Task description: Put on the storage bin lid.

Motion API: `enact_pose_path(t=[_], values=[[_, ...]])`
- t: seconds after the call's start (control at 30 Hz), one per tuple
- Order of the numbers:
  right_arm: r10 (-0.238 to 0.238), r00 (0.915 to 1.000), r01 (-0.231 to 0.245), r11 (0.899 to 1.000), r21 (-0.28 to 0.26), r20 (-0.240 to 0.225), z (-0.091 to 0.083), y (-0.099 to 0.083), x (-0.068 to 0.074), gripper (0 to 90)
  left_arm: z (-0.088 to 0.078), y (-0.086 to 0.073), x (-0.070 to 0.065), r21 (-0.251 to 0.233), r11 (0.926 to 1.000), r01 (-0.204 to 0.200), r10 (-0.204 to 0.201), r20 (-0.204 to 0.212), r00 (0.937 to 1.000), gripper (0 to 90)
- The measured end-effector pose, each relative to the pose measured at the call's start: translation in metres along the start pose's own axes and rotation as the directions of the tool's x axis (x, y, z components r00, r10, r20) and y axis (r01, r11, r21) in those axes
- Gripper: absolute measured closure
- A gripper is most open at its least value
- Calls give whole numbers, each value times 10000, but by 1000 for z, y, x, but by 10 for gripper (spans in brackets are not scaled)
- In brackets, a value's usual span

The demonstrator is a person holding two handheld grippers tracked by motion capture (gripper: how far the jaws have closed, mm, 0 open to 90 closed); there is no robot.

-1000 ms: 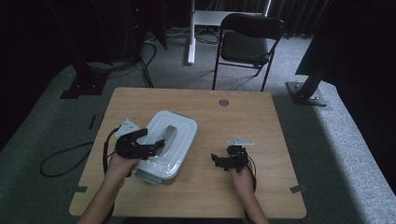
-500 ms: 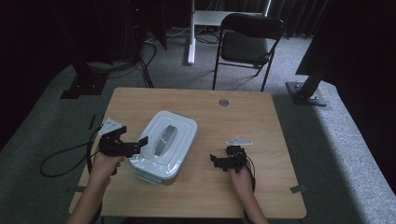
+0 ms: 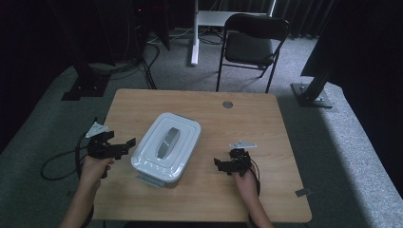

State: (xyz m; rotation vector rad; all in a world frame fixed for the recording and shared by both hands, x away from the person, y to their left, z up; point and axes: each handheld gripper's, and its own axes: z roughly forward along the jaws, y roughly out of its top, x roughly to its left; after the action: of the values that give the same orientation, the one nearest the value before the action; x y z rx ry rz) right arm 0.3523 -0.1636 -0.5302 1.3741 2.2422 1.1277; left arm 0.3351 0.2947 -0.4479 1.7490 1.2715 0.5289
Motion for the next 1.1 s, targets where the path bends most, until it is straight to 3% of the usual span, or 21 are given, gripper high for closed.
enact_pose_path(t=[0.17,0.5,0.83,1.1], values=[[16,10000,-16,10000,16,19,1,0,-1,123,8,-12,12,174,9997,160,-154,-381,9992,7],[25,10000,-25,10000,19,32,-1,-1,-1,123,35,-42,23,718,9954,638,-610,-407,9973,7],[10,10000,-10,9999,-105,8,-5,0,-2,123,53,-53,7,1066,9936,370,-372,1,9993,7],[-83,9998,81,9999,-93,-161,-3,0,4,123,55,-56,-2,1030,9940,377,-398,178,9991,9]])
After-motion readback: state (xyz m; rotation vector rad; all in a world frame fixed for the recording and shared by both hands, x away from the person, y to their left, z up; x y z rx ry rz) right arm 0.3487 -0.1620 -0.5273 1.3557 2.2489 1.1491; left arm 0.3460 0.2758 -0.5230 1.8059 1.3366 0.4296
